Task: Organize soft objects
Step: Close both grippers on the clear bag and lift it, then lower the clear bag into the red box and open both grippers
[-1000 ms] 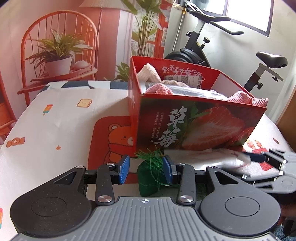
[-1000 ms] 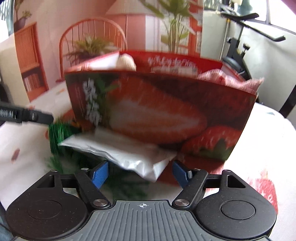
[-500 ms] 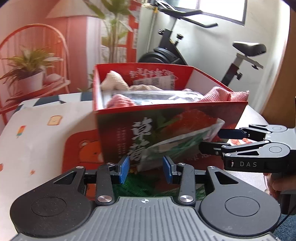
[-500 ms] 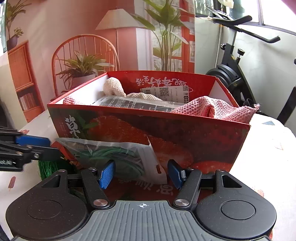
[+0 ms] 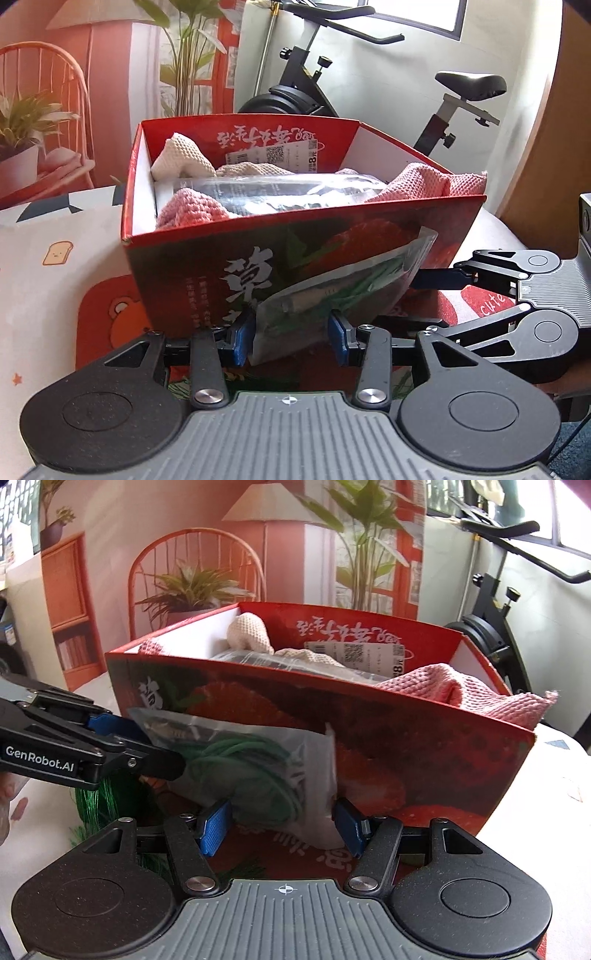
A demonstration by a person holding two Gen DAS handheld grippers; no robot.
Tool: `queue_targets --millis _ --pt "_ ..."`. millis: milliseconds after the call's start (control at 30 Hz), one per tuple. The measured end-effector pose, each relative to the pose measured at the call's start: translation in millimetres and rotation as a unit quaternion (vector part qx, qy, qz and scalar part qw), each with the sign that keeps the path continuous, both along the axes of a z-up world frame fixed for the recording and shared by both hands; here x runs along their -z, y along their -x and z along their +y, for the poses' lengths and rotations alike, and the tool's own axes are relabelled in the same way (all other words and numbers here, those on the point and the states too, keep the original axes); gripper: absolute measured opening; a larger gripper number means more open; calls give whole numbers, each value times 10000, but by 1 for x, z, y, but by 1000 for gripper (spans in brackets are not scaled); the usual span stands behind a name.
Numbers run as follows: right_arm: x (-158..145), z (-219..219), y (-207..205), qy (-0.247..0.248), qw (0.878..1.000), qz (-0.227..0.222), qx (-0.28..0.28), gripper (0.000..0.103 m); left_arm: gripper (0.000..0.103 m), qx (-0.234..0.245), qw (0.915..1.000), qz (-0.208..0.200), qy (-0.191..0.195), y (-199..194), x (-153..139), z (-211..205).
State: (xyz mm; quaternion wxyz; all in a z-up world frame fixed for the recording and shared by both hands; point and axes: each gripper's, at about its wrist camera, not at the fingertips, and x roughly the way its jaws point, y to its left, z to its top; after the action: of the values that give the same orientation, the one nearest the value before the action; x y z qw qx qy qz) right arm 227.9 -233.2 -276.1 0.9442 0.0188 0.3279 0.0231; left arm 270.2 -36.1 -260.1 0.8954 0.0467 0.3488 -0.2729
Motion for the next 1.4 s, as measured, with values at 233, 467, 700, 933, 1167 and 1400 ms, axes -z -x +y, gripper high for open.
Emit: queue_targets --millis 233,467,700,933,1167,1400 --pt "0 0 -1 -59 10000 -51 -53 36 41 75 9999 -44 -78 1 3 -3" --pt "-1 -5 2 -106 9998 -66 136 5 37 -12 10000 -43 -29 5 -1 -1" --pt "-10 -5 15 -104 9994 -234 233 1 37 -45 9999 -102 114 14 -11 1" --pt "-33 -2 29 -81 9983 -532 231 0 37 -136 9990 -276 338 27 -30 9" --pt "-67 0 37 -55 9950 -964 239 0 37 -241 9955 -700 586 36 -64 12" --pt "-101 -2 30 5 9907 -1344 223 0 37 -344 9904 -1078 791 34 -97 10"
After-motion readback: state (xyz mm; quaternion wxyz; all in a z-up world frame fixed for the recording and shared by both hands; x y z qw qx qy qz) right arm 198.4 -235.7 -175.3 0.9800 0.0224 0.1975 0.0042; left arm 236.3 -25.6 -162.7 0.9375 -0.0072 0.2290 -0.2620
